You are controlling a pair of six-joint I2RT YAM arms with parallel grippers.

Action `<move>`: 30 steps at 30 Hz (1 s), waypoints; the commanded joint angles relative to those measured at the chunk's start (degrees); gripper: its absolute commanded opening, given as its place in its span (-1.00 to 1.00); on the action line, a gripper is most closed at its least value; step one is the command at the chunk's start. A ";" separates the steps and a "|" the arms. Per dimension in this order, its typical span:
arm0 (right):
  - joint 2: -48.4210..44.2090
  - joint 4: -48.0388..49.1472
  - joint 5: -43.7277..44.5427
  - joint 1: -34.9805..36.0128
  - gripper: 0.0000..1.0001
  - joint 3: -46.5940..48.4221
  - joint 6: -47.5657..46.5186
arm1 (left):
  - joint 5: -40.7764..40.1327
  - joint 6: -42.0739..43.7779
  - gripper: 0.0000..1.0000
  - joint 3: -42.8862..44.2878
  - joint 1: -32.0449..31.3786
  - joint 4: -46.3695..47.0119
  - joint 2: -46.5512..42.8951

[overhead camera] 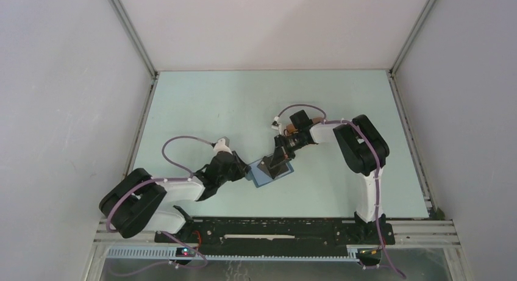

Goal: Put the credit cards into the card holder
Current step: Insert the credit card into the card holder.

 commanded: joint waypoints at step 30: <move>-6.73 8.94 5.53 -4.44 -1.00 -6.32 3.50 | 6.02 3.20 -1.00 -6.00 1.04 -2.69 9.14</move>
